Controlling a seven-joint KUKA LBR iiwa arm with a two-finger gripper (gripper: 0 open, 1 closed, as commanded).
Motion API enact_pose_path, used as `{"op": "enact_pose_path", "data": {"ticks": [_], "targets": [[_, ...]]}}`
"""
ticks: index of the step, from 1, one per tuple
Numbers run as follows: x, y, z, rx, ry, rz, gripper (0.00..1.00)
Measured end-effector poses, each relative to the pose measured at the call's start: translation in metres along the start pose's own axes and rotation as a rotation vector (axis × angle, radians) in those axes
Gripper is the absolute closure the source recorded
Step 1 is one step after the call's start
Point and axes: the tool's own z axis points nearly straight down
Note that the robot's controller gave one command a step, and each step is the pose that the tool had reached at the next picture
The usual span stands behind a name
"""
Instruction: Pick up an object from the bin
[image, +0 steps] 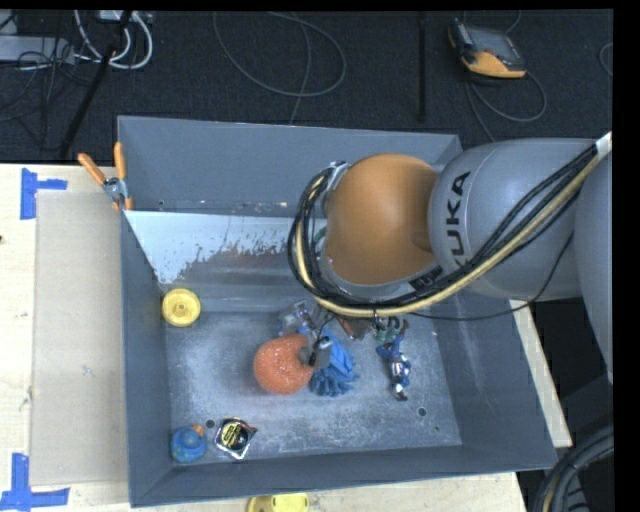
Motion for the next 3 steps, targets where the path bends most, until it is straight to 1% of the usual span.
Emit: {"op": "enact_pose_path", "data": {"ticks": [2,3], "targets": [[0.0,0.0,0.0,0.0,0.0,0.0,1.0],[-0.011,0.019,-0.045,0.0,-0.001,-0.371,1.0]]}}
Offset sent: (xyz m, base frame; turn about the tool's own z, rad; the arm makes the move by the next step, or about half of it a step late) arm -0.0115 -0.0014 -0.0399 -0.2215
